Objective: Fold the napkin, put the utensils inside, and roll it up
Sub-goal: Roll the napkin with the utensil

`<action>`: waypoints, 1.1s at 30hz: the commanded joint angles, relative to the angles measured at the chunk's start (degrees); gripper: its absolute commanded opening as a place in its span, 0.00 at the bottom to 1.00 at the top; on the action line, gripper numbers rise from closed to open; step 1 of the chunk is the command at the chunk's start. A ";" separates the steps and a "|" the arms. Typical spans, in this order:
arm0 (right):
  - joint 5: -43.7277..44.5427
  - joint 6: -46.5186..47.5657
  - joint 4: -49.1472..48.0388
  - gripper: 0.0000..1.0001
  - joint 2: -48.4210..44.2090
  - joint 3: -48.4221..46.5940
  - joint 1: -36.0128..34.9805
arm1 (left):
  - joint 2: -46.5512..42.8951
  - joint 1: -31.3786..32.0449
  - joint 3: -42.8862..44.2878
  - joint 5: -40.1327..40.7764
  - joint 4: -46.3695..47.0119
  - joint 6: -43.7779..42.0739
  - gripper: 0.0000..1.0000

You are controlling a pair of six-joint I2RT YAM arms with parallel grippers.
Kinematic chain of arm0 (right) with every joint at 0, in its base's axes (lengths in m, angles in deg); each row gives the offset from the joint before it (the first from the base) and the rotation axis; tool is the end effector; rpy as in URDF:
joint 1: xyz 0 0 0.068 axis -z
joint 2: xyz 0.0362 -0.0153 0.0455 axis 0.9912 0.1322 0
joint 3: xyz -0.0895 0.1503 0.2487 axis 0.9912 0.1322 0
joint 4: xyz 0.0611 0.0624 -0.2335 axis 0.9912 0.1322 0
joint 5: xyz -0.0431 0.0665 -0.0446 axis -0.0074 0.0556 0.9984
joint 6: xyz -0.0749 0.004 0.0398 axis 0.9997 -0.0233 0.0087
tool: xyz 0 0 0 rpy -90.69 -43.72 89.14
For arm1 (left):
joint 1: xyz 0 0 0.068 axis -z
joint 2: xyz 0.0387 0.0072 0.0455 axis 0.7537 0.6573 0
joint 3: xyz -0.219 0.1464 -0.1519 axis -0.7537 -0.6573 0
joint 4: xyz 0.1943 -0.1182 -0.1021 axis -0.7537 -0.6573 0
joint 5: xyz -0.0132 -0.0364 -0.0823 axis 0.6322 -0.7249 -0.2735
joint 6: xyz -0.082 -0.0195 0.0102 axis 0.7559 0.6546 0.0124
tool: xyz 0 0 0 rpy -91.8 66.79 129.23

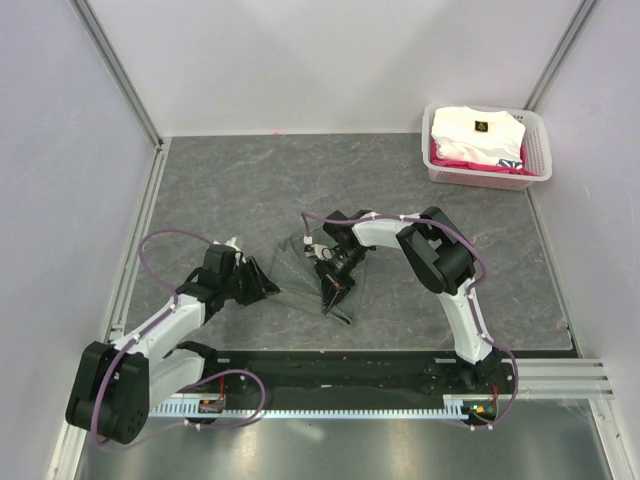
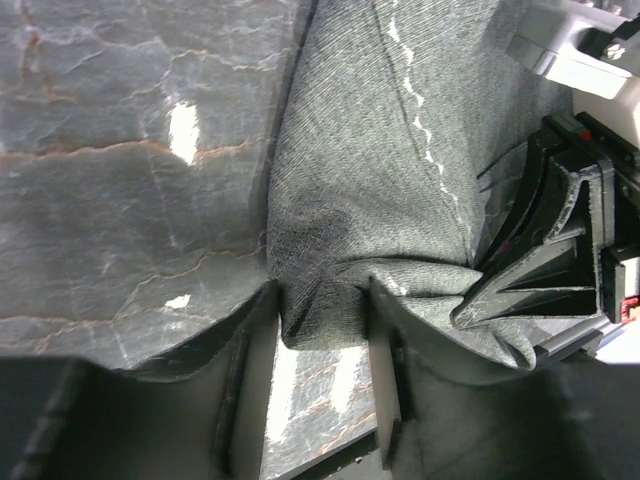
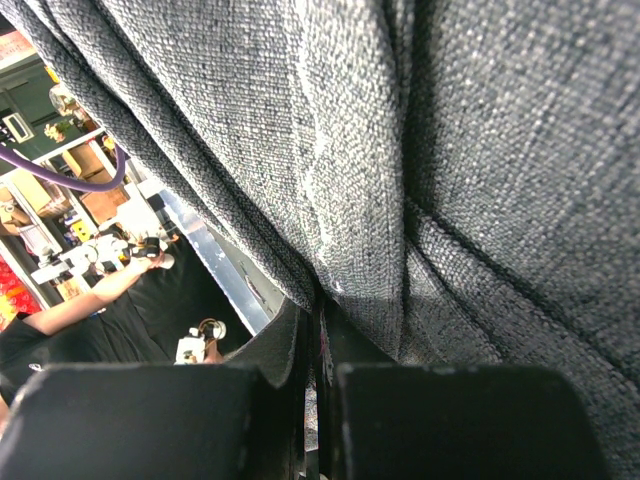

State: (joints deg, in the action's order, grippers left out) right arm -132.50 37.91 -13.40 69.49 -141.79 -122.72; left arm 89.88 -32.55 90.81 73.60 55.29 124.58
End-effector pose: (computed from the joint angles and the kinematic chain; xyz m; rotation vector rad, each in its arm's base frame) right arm 0.2676 0.3035 0.1086 0.7588 -2.4361 -1.1243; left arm 0.1675 -0.0703 0.1578 -0.4381 2.5154 -0.7627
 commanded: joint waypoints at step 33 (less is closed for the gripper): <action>31.92 -0.34 -13.30 0.67 -33.70 11.28 -4.85 | 12.87 -0.45 9.92 -2.53 -12.79 -5.61 0.02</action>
State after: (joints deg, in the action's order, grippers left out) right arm -108.72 37.39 -20.53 42.17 -136.32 -125.19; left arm 101.77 -32.72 99.18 70.91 46.73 123.00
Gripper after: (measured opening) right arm 0.662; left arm 0.044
